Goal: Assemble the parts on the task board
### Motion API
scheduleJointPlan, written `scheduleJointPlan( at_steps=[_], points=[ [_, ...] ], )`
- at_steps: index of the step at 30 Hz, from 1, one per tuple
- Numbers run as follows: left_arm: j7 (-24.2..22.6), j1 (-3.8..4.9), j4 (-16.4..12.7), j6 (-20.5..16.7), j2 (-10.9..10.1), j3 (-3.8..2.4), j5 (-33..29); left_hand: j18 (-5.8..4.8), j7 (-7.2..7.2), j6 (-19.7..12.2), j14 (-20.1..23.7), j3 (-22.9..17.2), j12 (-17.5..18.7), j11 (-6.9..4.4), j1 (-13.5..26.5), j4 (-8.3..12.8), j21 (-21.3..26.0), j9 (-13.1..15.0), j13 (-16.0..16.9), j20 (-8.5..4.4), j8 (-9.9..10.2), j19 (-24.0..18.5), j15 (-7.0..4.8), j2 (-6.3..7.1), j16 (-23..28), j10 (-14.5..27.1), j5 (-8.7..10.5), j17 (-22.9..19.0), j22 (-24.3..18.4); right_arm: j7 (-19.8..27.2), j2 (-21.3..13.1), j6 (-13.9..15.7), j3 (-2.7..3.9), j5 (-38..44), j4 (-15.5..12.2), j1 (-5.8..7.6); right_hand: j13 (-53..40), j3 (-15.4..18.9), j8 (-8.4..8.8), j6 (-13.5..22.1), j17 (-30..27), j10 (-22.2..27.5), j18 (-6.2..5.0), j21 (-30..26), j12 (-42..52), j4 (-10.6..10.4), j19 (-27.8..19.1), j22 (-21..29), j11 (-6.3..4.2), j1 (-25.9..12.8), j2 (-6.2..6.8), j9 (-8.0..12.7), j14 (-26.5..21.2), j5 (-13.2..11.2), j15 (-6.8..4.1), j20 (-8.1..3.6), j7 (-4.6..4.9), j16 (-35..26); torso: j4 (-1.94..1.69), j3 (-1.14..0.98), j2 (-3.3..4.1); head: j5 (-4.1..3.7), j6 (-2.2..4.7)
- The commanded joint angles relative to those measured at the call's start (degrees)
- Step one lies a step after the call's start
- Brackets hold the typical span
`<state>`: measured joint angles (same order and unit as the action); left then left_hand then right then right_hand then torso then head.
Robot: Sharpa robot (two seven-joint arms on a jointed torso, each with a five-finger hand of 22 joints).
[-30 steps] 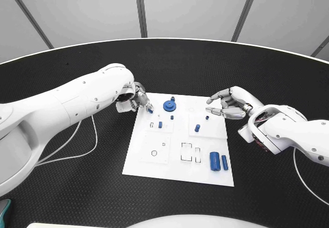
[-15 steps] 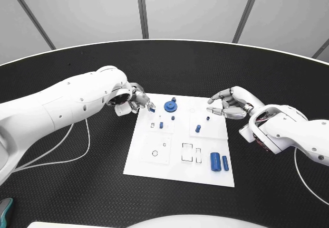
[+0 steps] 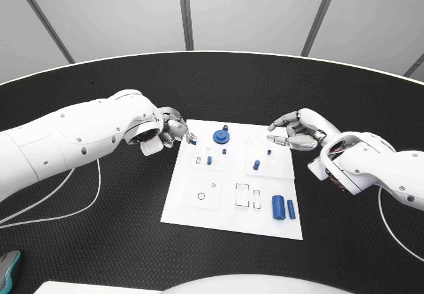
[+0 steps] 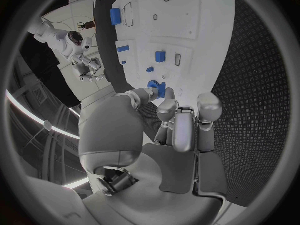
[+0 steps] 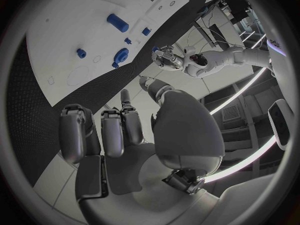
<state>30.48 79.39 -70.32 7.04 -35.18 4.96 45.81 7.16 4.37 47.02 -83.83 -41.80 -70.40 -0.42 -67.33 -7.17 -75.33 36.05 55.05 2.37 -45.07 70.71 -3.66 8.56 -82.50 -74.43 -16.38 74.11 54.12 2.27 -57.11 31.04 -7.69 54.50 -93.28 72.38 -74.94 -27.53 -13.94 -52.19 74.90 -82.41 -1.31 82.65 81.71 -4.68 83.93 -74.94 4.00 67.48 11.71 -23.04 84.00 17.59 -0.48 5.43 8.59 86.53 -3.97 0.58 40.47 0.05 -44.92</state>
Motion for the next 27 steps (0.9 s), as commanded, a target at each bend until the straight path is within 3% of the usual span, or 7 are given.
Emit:
scheduleJointPlan(
  at_steps=[1, 6, 12, 19, 27],
  points=[
    [0.04, -0.07, -1.05, -0.51, -0.32, 0.18, 1.84, -0.05, -0.35, 0.12, -2.38, -7.84, -0.45, -0.1, 0.41, 7.42, -0.37, 0.38, 0.28, -0.12, -0.4, 0.56, -0.35, -0.29, -0.11, -0.66, -0.4, 0.07, 0.15, 0.04, 0.06, 0.0, 0.0, 0.0, 0.1, 0.0, -6.45, -0.14, -0.23, 0.49, 7.46, -0.06, -0.97, -0.35, -0.24, -0.35, 2.21, -6.74, -0.35, -0.2, -0.06, 0.09, 4.21, 0.34, -0.27, -0.36, -0.03, -0.1, 0.01, 0.01, 0.04, 0.19, 0.05],
    [0.21, -0.25, -2.14, -0.82, -0.73, 0.54, 4.21, -0.08, -0.5, 0.25, -2.38, -8.63, -0.69, -0.25, 0.87, 7.76, -0.51, 0.46, 0.55, -0.23, -0.87, 0.67, -0.49, 0.03, -0.1, -0.98, -0.7, 0.06, 0.31, 0.08, 0.11, -0.03, 0.0, 0.0, 0.24, -0.01, -6.45, -0.14, -0.23, 0.49, 7.46, -0.06, -0.97, -0.35, -0.24, -0.35, 2.21, -6.74, -0.35, -0.2, -0.06, 0.09, 4.21, 0.34, -0.27, -0.36, -0.03, -0.1, 0.07, -0.04, 0.05, 0.3, 0.04],
    [0.29, -1.13, -3.11, -1.33, -1.01, 0.8, 6.44, -0.11, -0.56, 0.3, -2.38, -9.03, -0.84, -0.32, 1.13, 7.9, -0.62, 0.5, 0.75, -0.28, -1.11, 0.77, -0.55, 0.21, -0.09, -1.16, -0.82, 0.05, 0.49, 0.07, 0.18, -0.04, 0.0, 0.0, 0.35, -0.01, -6.47, -0.18, -0.26, 0.5, 7.46, -0.08, -0.96, -0.33, -0.22, -0.34, 2.23, -6.77, -0.37, -0.13, -0.08, 0.09, 4.21, 0.47, -0.28, -0.37, -0.04, -0.11, -0.05, -0.06, 0.1, 0.18, -0.14],
    [0.35, -2.1, -3.72, -1.23, -0.5, 1.02, 7.46, -0.12, -0.59, 0.33, -2.39, -9.19, -1.03, -0.34, 1.25, 7.95, -0.66, 0.52, 1.05, -0.31, -1.23, 0.82, -0.57, 0.3, -0.1, -1.33, -0.83, 0.08, 0.57, 0.11, 0.3, -0.06, -0.01, 0.0, 0.41, -0.01, -6.47, -0.18, -0.26, 0.5, 7.46, -0.08, -0.96, -0.33, -0.22, -0.34, 2.23, -6.77, -0.37, -0.13, -0.08, 0.09, 4.21, 0.47, -0.28, -0.37, -0.04, -0.11, 0.11, -0.05, 0.12, 0.29, -0.3],
    [0.39, -2.49, -3.79, -0.64, 0.28, 1.16, 7.78, -0.14, -0.62, 0.35, -2.39, -9.33, -1.19, -0.37, 1.38, 8.0, -0.72, 0.54, 1.29, -0.34, -1.34, 0.88, -0.59, 0.38, -0.1, -1.48, -0.84, 0.08, 0.68, 0.15, 0.37, -0.08, -0.01, 0.0, 0.45, -0.02, -6.47, -0.18, -0.26, 0.5, 7.46, -0.08, -0.96, -0.33, -0.22, -0.34, 2.23, -6.77, -0.37, -0.13, -0.08, 0.09, 4.21, 0.47, -0.28, -0.37, -0.04, -0.11, 0.07, -0.13, 0.09, 0.21, -0.57]
  ],
)
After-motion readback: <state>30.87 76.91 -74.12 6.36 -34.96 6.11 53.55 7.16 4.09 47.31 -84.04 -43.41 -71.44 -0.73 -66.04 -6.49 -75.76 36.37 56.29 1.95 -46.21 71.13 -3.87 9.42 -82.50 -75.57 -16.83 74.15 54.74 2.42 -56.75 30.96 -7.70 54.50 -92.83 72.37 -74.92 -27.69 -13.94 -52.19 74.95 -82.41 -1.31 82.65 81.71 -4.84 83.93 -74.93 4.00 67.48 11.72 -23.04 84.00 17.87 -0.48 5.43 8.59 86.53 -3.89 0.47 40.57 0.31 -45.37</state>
